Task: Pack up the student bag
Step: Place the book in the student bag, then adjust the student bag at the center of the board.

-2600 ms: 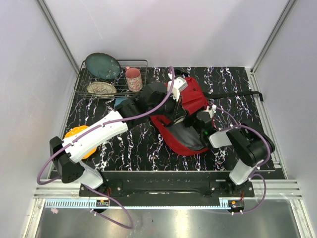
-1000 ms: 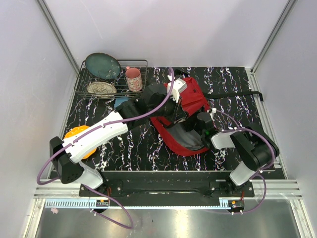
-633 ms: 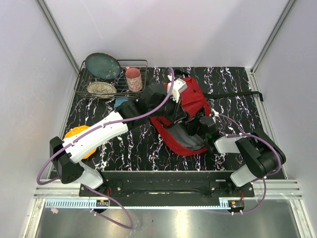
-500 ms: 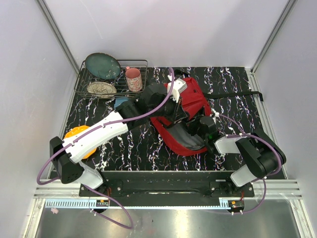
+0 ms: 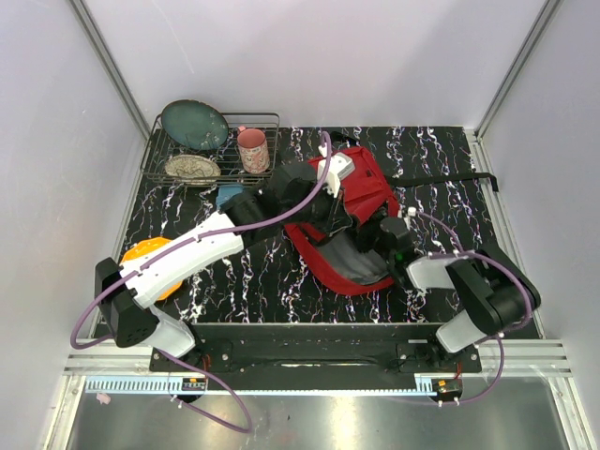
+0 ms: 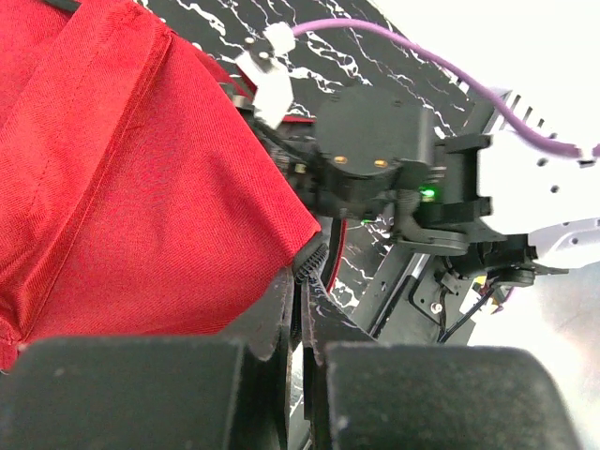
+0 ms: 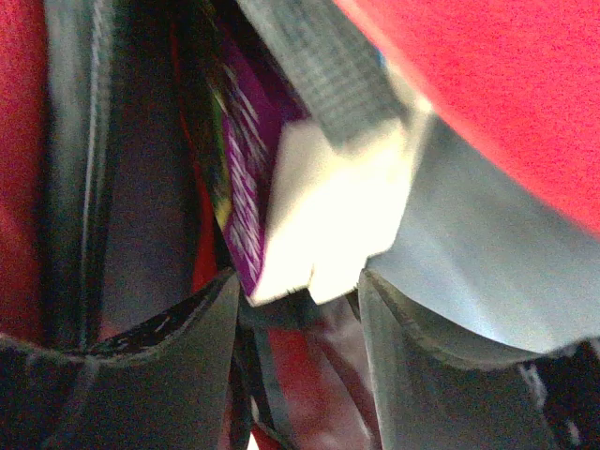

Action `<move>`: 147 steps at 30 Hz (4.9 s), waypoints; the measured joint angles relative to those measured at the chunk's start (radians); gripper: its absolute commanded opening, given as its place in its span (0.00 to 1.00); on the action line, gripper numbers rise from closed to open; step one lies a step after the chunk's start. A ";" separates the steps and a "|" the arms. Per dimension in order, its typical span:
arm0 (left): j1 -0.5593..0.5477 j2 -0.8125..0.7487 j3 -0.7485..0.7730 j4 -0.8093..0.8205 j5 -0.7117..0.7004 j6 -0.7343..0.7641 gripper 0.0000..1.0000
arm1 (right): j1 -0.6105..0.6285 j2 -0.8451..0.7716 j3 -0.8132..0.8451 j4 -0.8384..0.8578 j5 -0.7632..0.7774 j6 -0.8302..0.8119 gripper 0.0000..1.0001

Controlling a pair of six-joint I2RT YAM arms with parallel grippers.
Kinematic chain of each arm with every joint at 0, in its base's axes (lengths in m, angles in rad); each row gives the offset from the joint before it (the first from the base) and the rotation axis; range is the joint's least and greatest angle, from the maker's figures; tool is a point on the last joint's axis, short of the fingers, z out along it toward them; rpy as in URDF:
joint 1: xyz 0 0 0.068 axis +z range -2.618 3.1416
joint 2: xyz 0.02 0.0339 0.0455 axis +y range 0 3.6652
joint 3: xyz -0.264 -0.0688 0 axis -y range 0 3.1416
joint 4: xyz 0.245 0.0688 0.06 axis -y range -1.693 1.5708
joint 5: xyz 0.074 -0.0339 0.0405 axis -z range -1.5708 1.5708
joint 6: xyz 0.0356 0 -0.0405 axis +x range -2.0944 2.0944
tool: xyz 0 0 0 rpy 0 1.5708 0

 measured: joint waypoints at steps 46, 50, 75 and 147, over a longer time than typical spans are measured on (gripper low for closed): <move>0.299 -0.184 -0.486 0.169 -0.096 -0.148 0.99 | 0.000 -0.821 0.243 -1.500 0.212 -0.484 1.00; 0.340 -0.159 -0.563 0.202 -0.058 -0.176 0.99 | 0.000 -0.802 0.183 -1.493 0.195 -0.466 1.00; 0.377 0.174 -0.601 0.606 0.183 -0.328 0.36 | -0.019 -0.605 0.094 -1.213 0.064 -0.536 0.24; 0.472 0.396 -0.795 1.236 0.108 -0.693 0.08 | -0.148 -0.779 0.221 -1.289 -0.269 -0.620 0.57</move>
